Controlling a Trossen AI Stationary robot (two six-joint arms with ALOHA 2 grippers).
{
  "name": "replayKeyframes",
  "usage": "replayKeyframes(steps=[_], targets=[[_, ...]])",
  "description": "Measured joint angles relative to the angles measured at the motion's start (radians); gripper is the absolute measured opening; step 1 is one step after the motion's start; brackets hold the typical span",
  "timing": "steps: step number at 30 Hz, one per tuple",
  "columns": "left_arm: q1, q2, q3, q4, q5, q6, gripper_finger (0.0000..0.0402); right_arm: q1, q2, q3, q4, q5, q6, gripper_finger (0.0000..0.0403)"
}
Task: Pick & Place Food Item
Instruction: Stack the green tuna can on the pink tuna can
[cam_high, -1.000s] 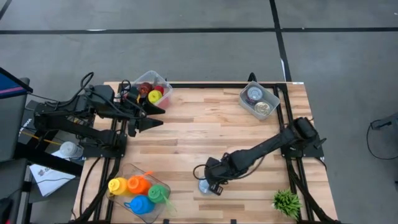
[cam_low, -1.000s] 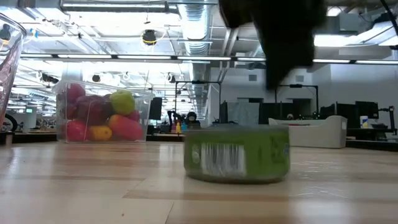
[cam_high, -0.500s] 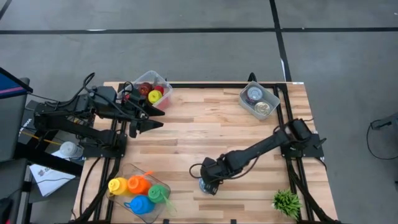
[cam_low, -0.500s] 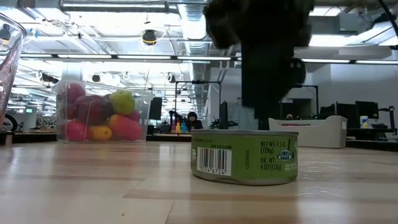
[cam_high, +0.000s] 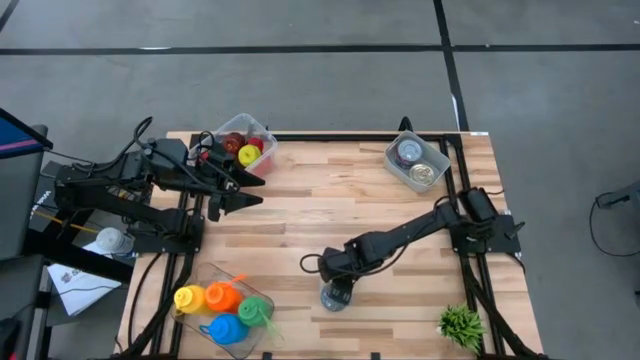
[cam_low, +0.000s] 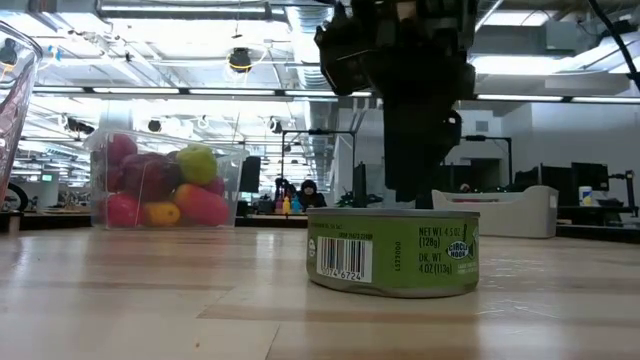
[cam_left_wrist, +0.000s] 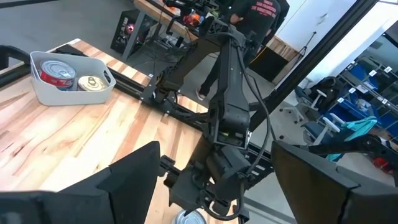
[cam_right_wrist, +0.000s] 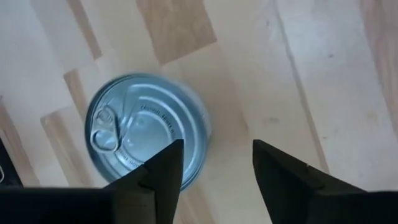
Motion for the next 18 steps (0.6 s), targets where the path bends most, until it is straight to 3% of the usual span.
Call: replayKeyframes(steps=[11, 13, 16, 18], targets=[[0.000, 0.000, 0.000, -0.005, 0.000, 0.001, 0.0296, -0.001, 0.070, -0.020, 0.051, -0.044, -0.002, 0.0174], [0.000, 0.000, 0.000, -0.008, 0.000, 0.001, 0.0296, -0.003, 0.071, -0.020, 0.052, -0.045, 0.000, 0.0133], [0.000, 0.000, 0.000, -0.008, 0.000, 0.001, 0.0296, -0.002, 0.071, -0.020, 0.051, -0.040, -0.009, 0.0036], [0.000, 0.000, 0.000, -0.008, 0.000, 0.002, 0.0296, -0.006, 0.071, -0.021, 0.044, -0.048, -0.010, 0.0018]])
